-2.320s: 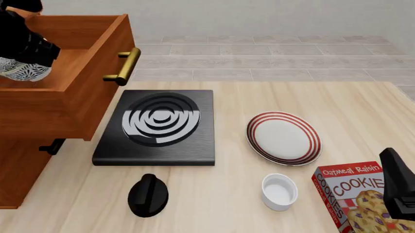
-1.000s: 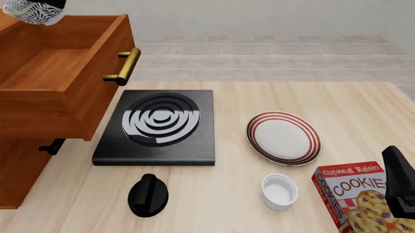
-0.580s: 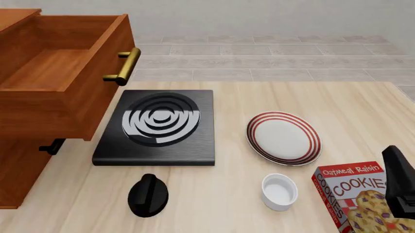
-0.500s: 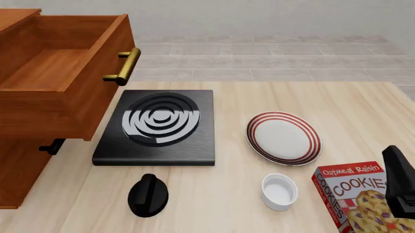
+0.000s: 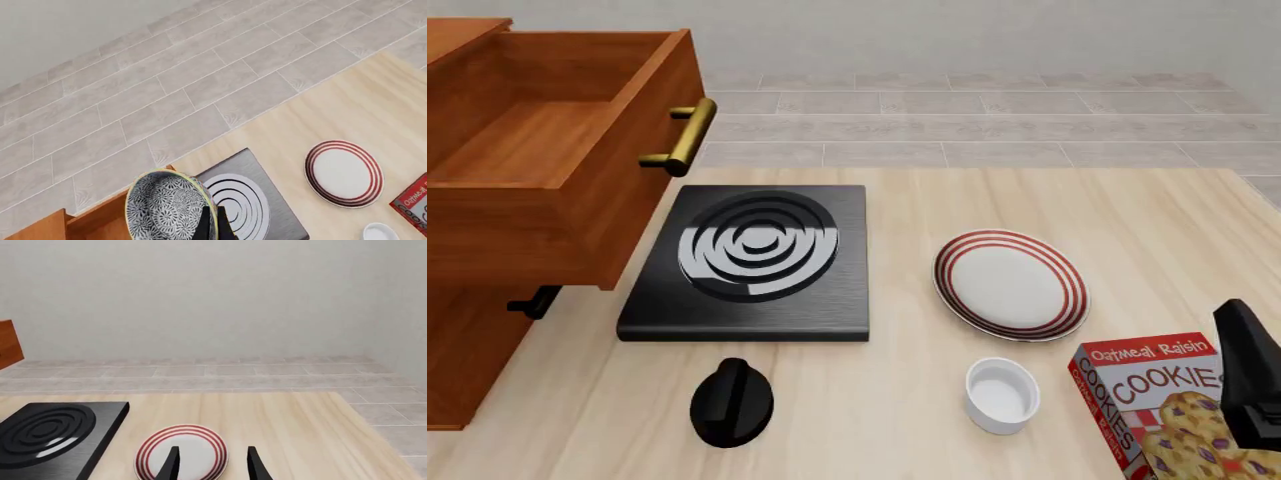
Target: Pick the akita bowl in the top layer of the wooden cabinet and place it on the plate.
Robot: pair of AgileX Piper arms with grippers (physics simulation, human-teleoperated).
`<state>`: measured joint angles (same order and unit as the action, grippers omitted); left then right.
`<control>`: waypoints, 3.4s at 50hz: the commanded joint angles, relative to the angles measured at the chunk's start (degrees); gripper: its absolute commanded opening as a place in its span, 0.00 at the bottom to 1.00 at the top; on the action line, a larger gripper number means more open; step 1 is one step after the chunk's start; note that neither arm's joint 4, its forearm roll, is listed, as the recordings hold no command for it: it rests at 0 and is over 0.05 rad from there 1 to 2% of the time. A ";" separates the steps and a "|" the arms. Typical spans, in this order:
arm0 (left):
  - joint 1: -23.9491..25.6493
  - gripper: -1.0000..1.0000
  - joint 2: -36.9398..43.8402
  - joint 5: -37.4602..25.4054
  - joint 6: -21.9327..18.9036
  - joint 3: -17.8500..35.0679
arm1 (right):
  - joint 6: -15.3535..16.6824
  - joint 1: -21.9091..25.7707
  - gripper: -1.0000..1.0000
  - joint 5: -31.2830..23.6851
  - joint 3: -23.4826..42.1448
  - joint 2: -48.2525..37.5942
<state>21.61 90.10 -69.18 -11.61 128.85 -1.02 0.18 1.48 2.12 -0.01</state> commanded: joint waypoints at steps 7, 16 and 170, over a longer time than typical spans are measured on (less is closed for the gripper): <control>4.57 0.00 1.89 2.87 0.43 2.07 | -0.05 -0.03 1.00 0.13 -0.01 0.00; 7.21 0.00 2.27 4.48 0.45 1.04 | -0.04 -0.11 1.00 0.14 0.09 0.00; 35.19 0.00 16.21 36.51 -2.82 -27.78 | 0.82 1.04 1.00 0.93 1.08 0.00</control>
<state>56.74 104.33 -33.89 -14.03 100.64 0.09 1.28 2.48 3.08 -0.01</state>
